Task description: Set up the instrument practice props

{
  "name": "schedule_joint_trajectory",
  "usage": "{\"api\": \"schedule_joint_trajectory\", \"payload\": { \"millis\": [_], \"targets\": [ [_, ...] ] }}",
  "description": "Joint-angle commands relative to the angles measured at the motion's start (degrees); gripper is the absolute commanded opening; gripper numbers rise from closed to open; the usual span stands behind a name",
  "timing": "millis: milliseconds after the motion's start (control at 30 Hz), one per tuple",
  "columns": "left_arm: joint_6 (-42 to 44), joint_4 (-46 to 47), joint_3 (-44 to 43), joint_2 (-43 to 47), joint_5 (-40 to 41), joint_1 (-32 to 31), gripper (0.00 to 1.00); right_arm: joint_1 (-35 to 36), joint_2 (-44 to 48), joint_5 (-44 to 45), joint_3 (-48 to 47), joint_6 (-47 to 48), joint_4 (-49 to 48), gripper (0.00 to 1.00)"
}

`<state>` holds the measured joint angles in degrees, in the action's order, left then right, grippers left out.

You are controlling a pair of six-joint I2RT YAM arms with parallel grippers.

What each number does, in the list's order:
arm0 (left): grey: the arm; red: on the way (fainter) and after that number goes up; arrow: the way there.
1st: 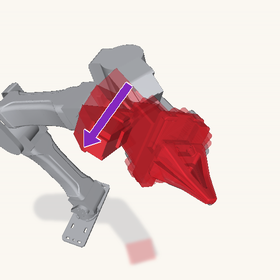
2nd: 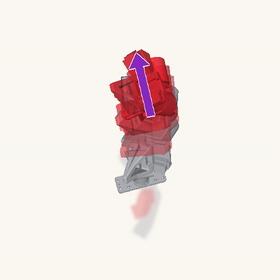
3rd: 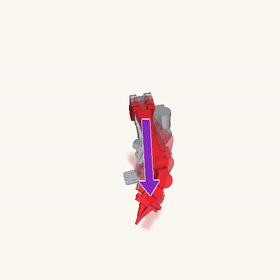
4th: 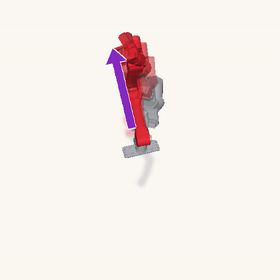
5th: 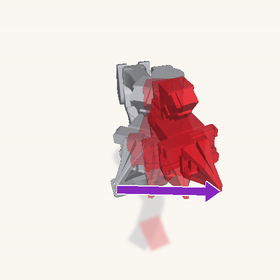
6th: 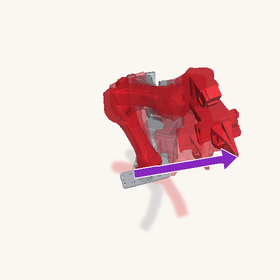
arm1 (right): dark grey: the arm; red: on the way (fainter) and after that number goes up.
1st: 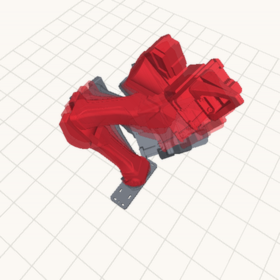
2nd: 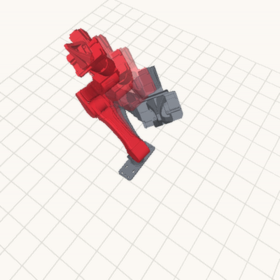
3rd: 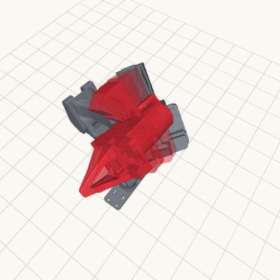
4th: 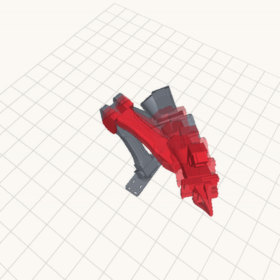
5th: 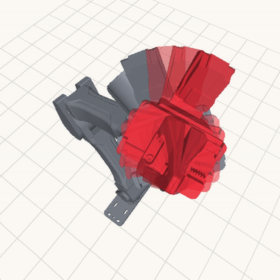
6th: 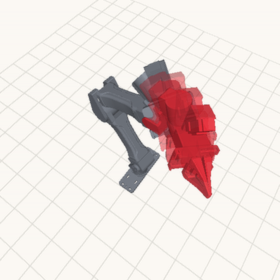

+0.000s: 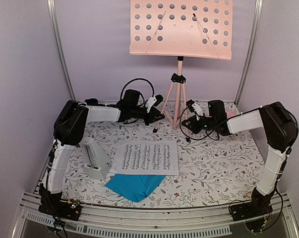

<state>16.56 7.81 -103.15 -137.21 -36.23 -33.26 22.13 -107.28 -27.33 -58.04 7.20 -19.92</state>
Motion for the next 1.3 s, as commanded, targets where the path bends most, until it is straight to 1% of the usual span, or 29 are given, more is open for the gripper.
{"api": "schedule_joint_trajectory", "payload": {
  "millis": [0,133,533,800,1000,1267],
  "targets": [
    [0.1,-1.6,2.5,3.5,0.7,0.9,0.00,-1.4,1.3,1.9,1.5,-6.7,1.6,0.00],
    [-0.1,0.0,6.6,5.8,2.1,1.5,0.00,-1.3,3.8,3.5,3.2,-8.8,2.6,0.00],
    [-2.6,2.8,18.8,13.1,5.9,6.2,0.00,-1.4,11.1,5.2,11.8,-12.0,6.5,0.00],
    [-4.2,3.8,24.5,15.5,8.7,9.0,0.00,-1.3,14.6,6.3,16.8,-13.9,7.8,0.00],
    [-4.5,3.7,26.0,15.9,11.3,12.4,0.00,0.4,16.0,7.2,19.1,-14.3,8.1,0.00],
    [-5.3,1.1,23.6,13.5,13.4,15.4,0.00,3.1,16.0,8.9,18.2,-13.7,11.1,0.00]
  ]
}}
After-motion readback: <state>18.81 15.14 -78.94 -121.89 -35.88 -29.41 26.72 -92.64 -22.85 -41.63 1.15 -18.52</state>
